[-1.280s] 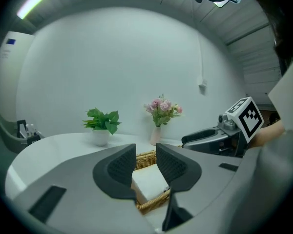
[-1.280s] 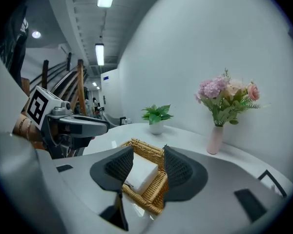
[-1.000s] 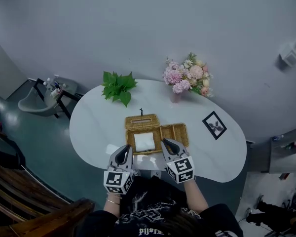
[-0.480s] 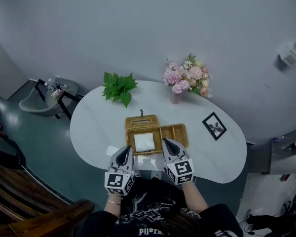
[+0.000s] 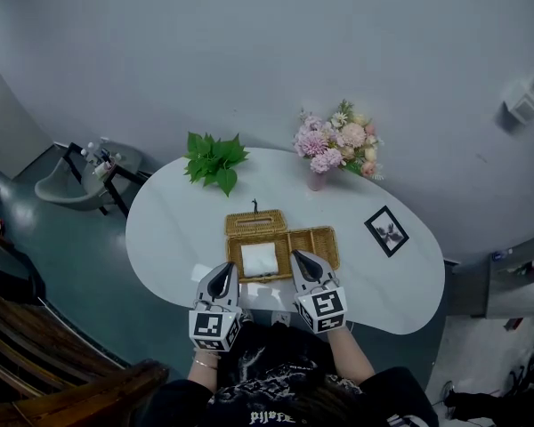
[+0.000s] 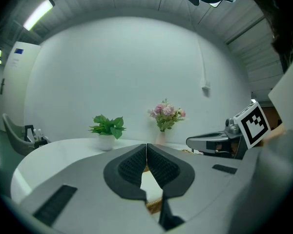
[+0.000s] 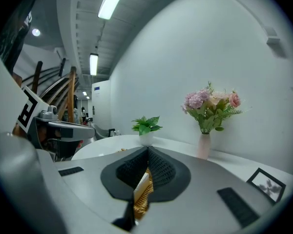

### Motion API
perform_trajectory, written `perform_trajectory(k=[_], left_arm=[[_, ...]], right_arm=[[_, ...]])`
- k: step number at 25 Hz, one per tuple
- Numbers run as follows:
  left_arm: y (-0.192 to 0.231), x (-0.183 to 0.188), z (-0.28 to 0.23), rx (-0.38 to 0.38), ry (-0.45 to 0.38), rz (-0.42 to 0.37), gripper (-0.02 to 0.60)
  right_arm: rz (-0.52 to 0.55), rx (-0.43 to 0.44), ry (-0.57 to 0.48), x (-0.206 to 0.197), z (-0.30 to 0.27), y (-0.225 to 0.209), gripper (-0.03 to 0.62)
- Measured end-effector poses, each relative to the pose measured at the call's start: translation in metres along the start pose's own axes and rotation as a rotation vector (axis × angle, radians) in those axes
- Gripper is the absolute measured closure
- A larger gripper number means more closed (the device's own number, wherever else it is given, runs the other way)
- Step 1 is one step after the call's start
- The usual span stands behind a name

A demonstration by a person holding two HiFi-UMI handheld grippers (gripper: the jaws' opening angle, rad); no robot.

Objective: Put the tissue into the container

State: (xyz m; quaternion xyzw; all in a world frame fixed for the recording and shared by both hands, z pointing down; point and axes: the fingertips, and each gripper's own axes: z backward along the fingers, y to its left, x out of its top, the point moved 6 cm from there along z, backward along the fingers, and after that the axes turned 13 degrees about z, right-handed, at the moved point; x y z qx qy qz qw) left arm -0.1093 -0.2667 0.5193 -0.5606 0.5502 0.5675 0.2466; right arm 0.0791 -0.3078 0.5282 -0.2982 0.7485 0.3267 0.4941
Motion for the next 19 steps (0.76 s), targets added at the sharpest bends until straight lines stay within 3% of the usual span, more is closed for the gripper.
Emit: perform_trajectory(k=[8,14,19], left_arm=[[-0.005,0.001,-0.004,0.011,0.024,-0.036,0.557],[0.006,-0.005,-0.004,0.046,0.035,0.031,0.557],[0.007,-0.007,-0.004,0.043,0.040,0.025,0.555]], right_arm=[[0.019,0.012,0.004,-0.001,-0.004,0.001,0.571],[0.017,0.028,0.001,-0.002,-0.006,0.003,0.571],[0.024,0.038,0.008,-0.003,-0.009,0.004,0.571]])
